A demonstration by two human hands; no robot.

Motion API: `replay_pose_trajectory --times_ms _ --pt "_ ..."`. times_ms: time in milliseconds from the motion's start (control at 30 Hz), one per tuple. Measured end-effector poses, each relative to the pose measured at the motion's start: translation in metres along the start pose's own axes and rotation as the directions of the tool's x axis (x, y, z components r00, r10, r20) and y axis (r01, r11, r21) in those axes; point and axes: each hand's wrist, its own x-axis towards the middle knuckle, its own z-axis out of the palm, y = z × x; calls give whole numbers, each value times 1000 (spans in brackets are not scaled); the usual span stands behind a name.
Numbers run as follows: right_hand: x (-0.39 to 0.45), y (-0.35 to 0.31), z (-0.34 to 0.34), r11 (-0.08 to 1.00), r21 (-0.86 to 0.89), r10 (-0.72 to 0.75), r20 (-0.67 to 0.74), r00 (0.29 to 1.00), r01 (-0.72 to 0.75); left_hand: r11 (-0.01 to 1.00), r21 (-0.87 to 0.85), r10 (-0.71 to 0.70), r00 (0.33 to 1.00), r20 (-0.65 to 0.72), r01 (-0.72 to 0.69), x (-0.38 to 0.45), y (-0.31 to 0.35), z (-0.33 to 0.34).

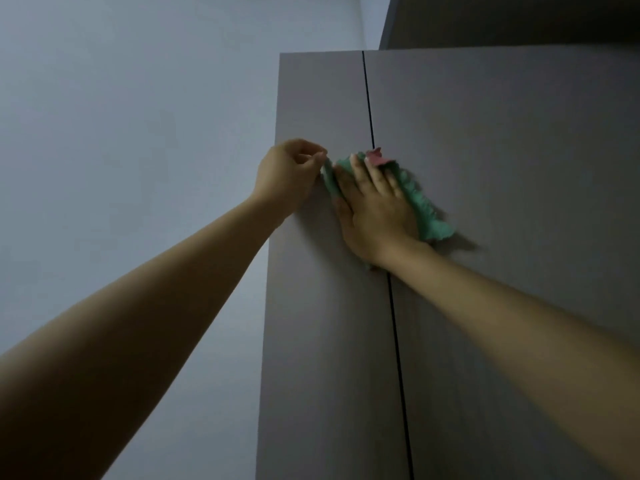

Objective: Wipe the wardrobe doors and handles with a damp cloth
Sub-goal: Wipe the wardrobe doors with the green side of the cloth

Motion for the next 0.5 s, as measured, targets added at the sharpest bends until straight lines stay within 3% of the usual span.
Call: replay_pose_trajectory --times_ms 100,233,400,500 --pt "30 21 -2 1000 -15 5 -24 1000 -6 973 221 100 989 -111 -73 1 -15 -3" --pt "50 19 -3 986 -3 164 -77 983 -165 906 414 119 991 -58 -85 -4 -33 1" --pt "25 26 0 997 -40 -72 -97 993 68 906 395 173 985 -9 -156 -6 -45 8" --pt "69 65 -12 979 -34 201 -68 977 -203 862 478 195 981 -2 -170 -8 -45 10"
